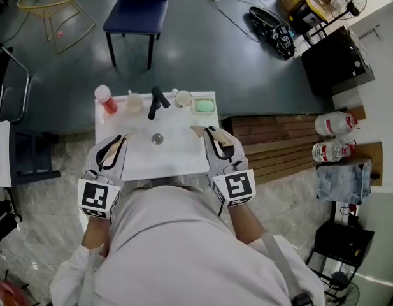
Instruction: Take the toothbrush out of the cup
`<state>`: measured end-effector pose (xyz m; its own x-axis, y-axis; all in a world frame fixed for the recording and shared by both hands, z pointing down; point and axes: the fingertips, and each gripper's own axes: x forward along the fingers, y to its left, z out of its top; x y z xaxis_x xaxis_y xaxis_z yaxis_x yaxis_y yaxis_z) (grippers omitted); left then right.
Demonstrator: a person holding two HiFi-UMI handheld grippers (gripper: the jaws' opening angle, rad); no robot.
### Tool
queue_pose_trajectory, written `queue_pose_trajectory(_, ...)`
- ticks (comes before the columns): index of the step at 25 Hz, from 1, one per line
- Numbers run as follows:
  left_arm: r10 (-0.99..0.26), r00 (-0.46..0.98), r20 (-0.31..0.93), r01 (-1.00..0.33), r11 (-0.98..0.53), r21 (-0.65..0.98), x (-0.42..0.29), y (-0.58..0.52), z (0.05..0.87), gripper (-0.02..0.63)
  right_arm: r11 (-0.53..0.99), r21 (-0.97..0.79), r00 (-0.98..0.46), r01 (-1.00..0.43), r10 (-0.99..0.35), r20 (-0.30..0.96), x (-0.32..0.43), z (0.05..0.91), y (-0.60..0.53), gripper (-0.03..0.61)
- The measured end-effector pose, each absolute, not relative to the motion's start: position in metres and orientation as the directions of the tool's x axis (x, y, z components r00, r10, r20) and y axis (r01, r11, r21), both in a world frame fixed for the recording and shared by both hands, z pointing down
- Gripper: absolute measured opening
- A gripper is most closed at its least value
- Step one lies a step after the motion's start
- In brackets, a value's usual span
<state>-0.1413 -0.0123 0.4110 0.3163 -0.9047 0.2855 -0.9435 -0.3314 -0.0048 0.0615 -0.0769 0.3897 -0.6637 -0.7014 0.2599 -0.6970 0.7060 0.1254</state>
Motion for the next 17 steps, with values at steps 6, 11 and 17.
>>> queue_pose_trajectory(6,-0.906,0.314,0.284,-0.945,-0.328,-0.003,-0.1395,-0.0120,0.4098,0.048,0.706,0.124,-0.664,-0.697,-0.702,0.258,0.0640,0.3872,-0.0774,0.028)
queue_pose_trajectory(11,-0.907,0.310,0.285,-0.946,-0.325,-0.005,-0.1380,-0.0115,0.4099,0.048,0.709,0.126,-0.668,-0.694,-0.699,0.255,0.0653,0.3868,-0.0771,0.028)
queue_pose_trajectory(17,-0.909,0.306,0.283,-0.947,-0.321,-0.006,-0.1358,-0.0110,0.4098,0.048,0.709,0.124,-0.670,-0.694,-0.699,0.250,0.0683,0.3859,-0.0777,0.028)
